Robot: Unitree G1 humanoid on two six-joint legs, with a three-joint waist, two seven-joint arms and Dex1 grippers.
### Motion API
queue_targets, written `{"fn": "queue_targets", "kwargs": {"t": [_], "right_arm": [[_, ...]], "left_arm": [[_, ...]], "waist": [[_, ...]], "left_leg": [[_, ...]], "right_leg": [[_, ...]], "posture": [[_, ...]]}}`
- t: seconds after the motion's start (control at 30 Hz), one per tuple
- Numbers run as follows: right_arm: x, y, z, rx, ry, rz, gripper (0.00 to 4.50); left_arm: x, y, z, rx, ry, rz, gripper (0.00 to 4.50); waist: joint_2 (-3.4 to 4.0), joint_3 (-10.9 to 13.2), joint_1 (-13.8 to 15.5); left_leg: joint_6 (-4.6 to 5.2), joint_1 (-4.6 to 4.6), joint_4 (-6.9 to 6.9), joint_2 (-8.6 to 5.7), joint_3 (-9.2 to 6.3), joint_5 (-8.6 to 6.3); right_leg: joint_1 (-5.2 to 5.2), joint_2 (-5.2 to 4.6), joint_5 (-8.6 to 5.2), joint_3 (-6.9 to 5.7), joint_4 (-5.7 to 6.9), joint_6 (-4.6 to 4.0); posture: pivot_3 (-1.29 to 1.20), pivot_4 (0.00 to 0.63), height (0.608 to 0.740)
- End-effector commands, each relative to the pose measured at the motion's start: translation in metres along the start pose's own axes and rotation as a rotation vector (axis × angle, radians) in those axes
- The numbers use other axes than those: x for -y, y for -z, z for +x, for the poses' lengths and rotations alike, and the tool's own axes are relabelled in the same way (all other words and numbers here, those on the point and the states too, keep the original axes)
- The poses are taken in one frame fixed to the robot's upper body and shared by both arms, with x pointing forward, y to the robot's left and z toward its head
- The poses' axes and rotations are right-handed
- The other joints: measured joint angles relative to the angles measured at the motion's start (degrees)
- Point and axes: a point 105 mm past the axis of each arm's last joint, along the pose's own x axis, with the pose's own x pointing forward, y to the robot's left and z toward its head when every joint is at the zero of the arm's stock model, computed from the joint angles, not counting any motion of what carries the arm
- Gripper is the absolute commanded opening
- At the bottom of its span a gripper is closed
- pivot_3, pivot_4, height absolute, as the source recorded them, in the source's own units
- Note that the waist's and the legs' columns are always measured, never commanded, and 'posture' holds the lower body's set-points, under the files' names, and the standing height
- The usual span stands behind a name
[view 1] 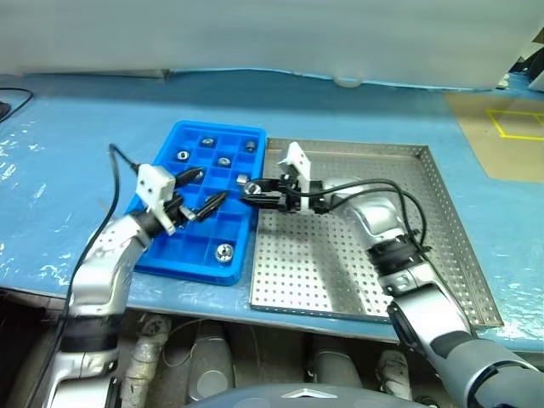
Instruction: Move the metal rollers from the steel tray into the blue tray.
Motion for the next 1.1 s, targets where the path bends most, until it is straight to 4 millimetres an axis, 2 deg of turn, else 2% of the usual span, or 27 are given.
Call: {"fn": "queue_targets", "kwargs": {"t": [0.03, 0.2, 0.37, 0.43, 0.67, 1.0, 1.1], "right_arm": [[-0.012, -0.012, 0.016, 0.011, -0.123, -0.074, 1.64], [-0.032, -0.005, 0.04, -0.013, -0.251, -0.094, 1.64], [-0.043, 0.013, 0.048, -0.086, -0.303, -0.128, 1.64], [-0.043, 0.02, 0.048, -0.107, -0.3, -0.137, 1.64], [-0.033, 0.023, 0.043, -0.117, -0.238, -0.137, 1.64], [-0.027, 0.029, 0.033, -0.128, -0.197, -0.114, 1.64], [-0.03, 0.03, 0.032, -0.122, -0.201, -0.097, 2.65]], "left_arm": [[-0.002, -0.021, -0.019, 0.042, -0.077, 0.052, 4.5], [-0.003, -0.025, -0.038, 0.028, -0.153, 0.067, 4.5], [-0.002, -0.025, -0.04, 0.013, -0.15, 0.073, 4.5], [-0.001, -0.025, -0.038, 0.008, -0.135, 0.07, 4.5], [0.007, -0.018, -0.026, -0.034, -0.036, 0.054, 4.5], [0.016, -0.012, -0.014, -0.046, 0.035, 0.031, 4.5], [0.017, -0.009, -0.011, -0.059, 0.048, 0.03, 4.5]], "waist": [[-0.01, 0.01, 1.37], [0.0, 0.02, 4.87], [0.04, 0.04, 7.79], [0.05, 0.04, 8.64], [0.07, 0.05, 10.46], [0.06, 0.04, 10.33], [0.08, 0.03, 10.2]], "left_leg": [[-0.02, -0.03, -0.01, 0.02, -0.05, 0.01], [-0.06, -0.14, -0.04, 0.03, -0.3, 0.02], [-0.17, -0.25, -0.04, 0.02, -0.74, 0.07], [-0.23, -0.24, -0.04, 0.02, -0.99, 0.11], [-0.3, -0.2, -0.04, -0.03, -1.23, 0.14], [-0.44, -0.18, -0.04, -0.02, -1.26, 0.22], [-0.46, -0.16, -0.03, -0.02, -1.26, 0.24]], "right_leg": [[0.0, 0.0, -0.02, -0.08, 0.01, -0.03], [0.02, 0.01, -0.04, -0.27, 0.02, -0.04], [0.14, 0.02, -0.06, -0.61, 0.03, -0.03], [0.27, 0.06, -0.12, -0.72, 0.04, 0.06], [0.33, 0.09, -0.23, -0.76, 0.14, 0.24], [0.32, 0.16, -0.06, -0.75, 0.15, -0.05], [0.33, 0.16, -0.06, -0.75, 0.17, -0.06]], "posture": [[0.5, 0.15, 0.74], [0.55, 0.15, 0.74], [0.56, 0.15, 0.74], [0.55, 0.15, 0.74], [0.51, 0.15, 0.74], [0.45, 0.15, 0.74], [0.44, 0.15, 0.74]]}}
